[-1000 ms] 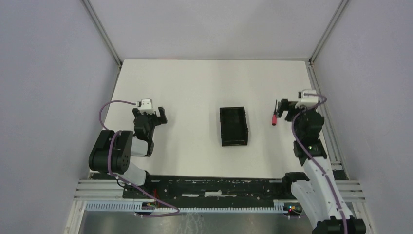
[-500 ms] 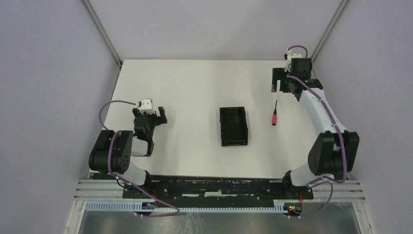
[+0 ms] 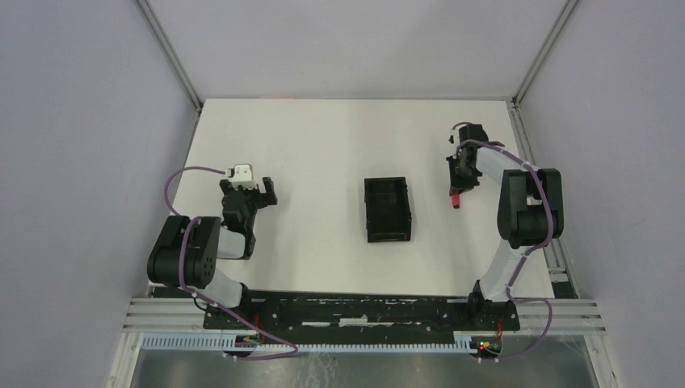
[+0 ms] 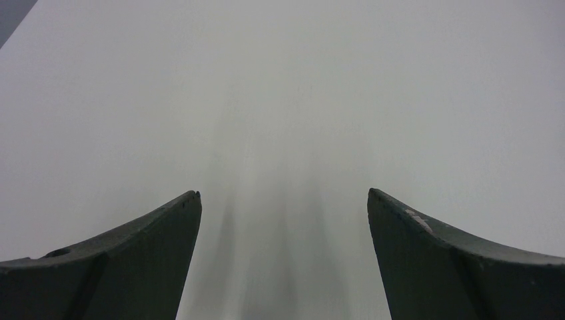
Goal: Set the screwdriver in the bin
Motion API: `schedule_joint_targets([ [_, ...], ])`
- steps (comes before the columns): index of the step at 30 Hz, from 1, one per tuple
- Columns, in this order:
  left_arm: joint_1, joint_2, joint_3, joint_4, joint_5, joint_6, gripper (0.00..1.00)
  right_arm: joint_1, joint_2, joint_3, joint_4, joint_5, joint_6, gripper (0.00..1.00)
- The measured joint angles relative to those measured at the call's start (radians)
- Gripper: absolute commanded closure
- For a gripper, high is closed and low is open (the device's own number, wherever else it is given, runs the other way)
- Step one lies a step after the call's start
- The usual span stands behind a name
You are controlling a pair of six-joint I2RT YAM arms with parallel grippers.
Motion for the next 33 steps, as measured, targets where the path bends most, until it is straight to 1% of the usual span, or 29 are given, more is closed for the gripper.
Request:
schedule_joint_targets([
  [5,0.0,0.0,0.0,0.0,0.0,0.0,0.0,-0.001,0.002,0.037,-0.054,0.002,-0.011,1.0],
  [10,0.0,0.0,0.0,0.0,0.0,0.0,0.0,-0.001,-0.01,0.206,-0.22,0.004,-0.027,1.0],
  [13,0.0,0.0,0.0,0.0,0.0,0.0,0.0,0.0,-0.059,0.276,-0.289,0.005,-0.029,1.0],
  [17,0.0,0.0,0.0,0.0,0.0,0.0,0.0,0.036,-0.167,0.266,-0.331,0.016,-0.01,1.0],
  [20,0.0,0.0,0.0,0.0,0.0,0.0,0.0,0.163,-0.253,0.231,-0.293,0.031,0.024,1.0],
  [24,0.0,0.0,0.0,0.0,0.0,0.0,0.0,0.467,-0.341,0.164,-0.15,-0.052,0.023,1.0],
  [26,0.0,0.0,0.0,0.0,0.0,0.0,0.0,0.556,-0.359,0.13,-0.101,-0.069,0.011,1.0],
  [28,0.0,0.0,0.0,0.0,0.0,0.0,0.0,0.597,-0.378,0.068,-0.057,-0.065,-0.007,1.0],
  [33,0.0,0.0,0.0,0.0,0.0,0.0,0.0,0.613,-0.387,-0.087,0.0,-0.039,-0.059,1.0],
])
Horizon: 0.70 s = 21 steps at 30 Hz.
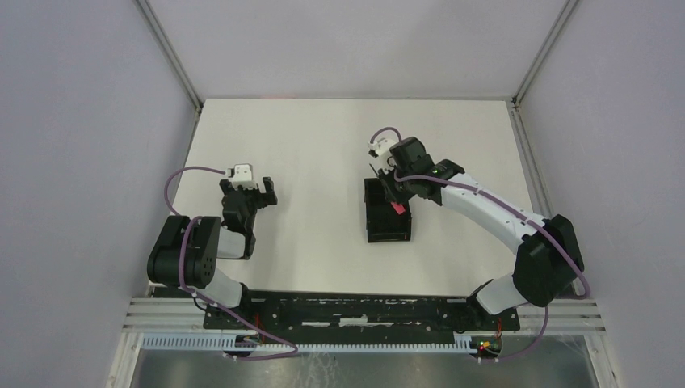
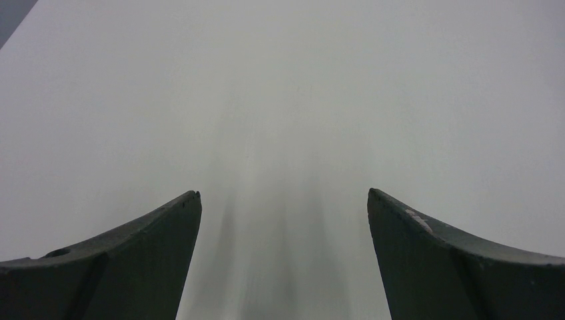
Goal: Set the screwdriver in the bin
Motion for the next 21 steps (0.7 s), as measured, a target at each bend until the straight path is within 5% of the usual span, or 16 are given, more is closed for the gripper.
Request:
schedule_joint_targets([
  [6,0.0,0.0,0.0,0.0,0.0,0.0,0.0,0.023,0.005,-0.074,0.041,-0.004,-0.044,1.0],
  [13,0.0,0.0,0.0,0.0,0.0,0.0,0.0,0.027,0.038,-0.088,0.085,0.001,-0.05,0.59],
  [21,0.0,0.0,0.0,0.0,0.0,0.0,0.0,0.027,0.038,-0.068,0.092,0.023,-0.04,0.44],
])
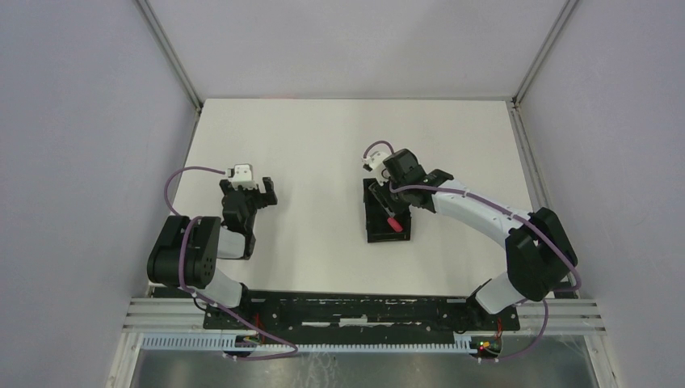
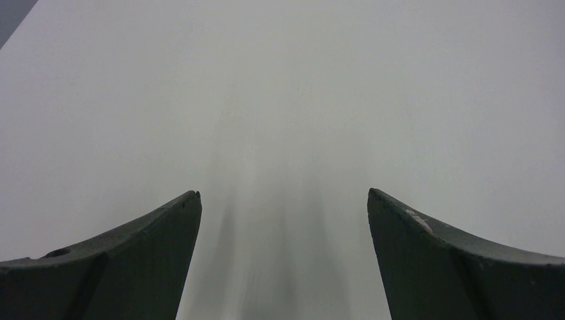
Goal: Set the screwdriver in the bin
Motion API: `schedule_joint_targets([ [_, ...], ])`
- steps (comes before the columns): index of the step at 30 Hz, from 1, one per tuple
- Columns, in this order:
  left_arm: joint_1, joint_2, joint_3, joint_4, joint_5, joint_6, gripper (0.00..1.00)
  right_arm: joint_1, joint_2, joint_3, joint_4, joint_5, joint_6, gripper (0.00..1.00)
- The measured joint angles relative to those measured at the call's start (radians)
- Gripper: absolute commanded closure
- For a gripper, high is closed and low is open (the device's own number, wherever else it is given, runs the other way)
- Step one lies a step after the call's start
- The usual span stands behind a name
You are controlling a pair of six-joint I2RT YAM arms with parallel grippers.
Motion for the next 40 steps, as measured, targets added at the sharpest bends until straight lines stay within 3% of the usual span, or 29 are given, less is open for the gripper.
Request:
schedule_joint_targets([
  [2,0.0,0.0,0.0,0.0,0.0,0.0,0.0,0.0,-0.021,0.011,0.001,0.0,0.004,0.3],
  [4,0.0,0.0,0.0,0.0,0.0,0.0,0.0,0.0,-0.056,0.022,0.004,0.01,0.01,0.03],
  [11,0.0,0.0,0.0,0.0,0.0,0.0,0.0,-0.009,-0.225,0.018,0.071,0.131,0.026,0.02],
  [15,0.0,0.0,0.0,0.0,0.0,0.0,0.0,-0.079,-0.352,-0.065,0.175,0.193,0.025,0.02],
  [21,0.0,0.0,0.0,0.0,0.0,0.0,0.0,-0.274,-0.527,-0.383,0.414,0.275,0.03,0.02],
  [30,0.0,0.0,0.0,0.0,0.0,0.0,0.0,-0.359,-0.663,-0.812,0.715,0.394,0.034,0.02],
  [40,0.0,0.0,0.0,0.0,0.0,0.0,0.0,-0.365,-0.688,-0.924,0.871,0.443,0.034,0.02],
])
